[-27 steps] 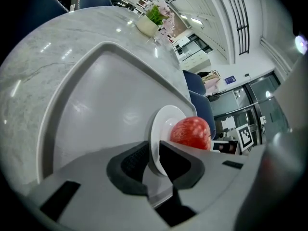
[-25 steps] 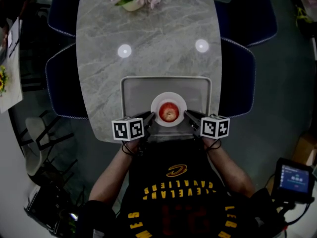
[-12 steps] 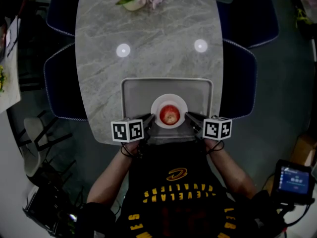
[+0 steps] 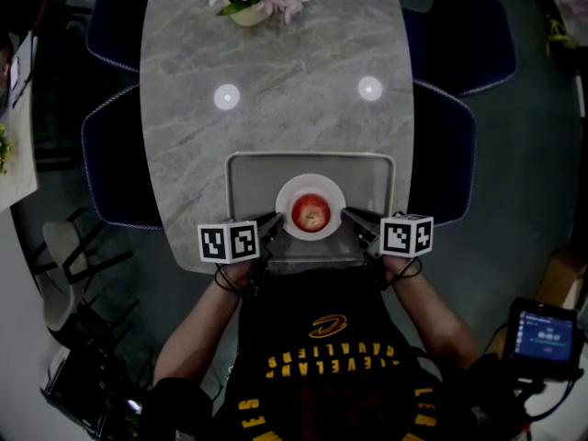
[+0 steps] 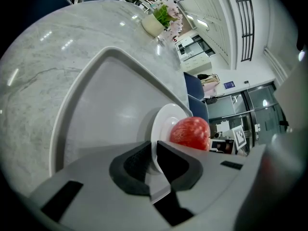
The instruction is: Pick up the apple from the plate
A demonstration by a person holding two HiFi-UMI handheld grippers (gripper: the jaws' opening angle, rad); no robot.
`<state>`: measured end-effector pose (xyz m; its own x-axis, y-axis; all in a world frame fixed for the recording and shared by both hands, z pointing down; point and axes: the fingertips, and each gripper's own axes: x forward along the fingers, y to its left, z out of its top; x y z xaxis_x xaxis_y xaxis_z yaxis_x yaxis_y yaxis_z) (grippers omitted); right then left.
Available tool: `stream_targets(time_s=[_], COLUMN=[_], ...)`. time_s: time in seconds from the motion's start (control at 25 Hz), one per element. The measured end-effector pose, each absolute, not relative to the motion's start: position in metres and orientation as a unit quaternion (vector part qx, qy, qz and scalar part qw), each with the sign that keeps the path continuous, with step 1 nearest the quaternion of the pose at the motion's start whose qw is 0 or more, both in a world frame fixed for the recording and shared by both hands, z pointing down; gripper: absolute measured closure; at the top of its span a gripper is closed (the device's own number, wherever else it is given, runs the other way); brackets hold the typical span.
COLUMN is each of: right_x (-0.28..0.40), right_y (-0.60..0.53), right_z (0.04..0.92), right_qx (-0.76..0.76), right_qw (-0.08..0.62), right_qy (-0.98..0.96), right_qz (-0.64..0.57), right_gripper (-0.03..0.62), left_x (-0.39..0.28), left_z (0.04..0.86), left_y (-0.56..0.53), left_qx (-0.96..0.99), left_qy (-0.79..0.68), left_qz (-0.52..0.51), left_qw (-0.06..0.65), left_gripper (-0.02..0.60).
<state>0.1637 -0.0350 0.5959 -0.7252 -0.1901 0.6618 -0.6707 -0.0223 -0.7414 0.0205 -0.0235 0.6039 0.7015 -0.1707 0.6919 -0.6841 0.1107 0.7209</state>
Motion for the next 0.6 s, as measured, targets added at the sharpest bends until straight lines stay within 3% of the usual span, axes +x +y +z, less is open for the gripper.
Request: stream_targets(time_s=[0.6], right_x=[0.155], right_y=[-0.08], right_z=[0.577], right_qx=[0.298], right_qw=[0.176], right_qy=[-0.693], right_qz=[0.632], right_gripper=[0.562], left_x=[0.012], left_z=[0.586], left_y=[-0.067], left_qx=[0.661], left_qy=[-0.327], left_qz=[0.184], left_qw=[0.65], left_gripper=[0.541])
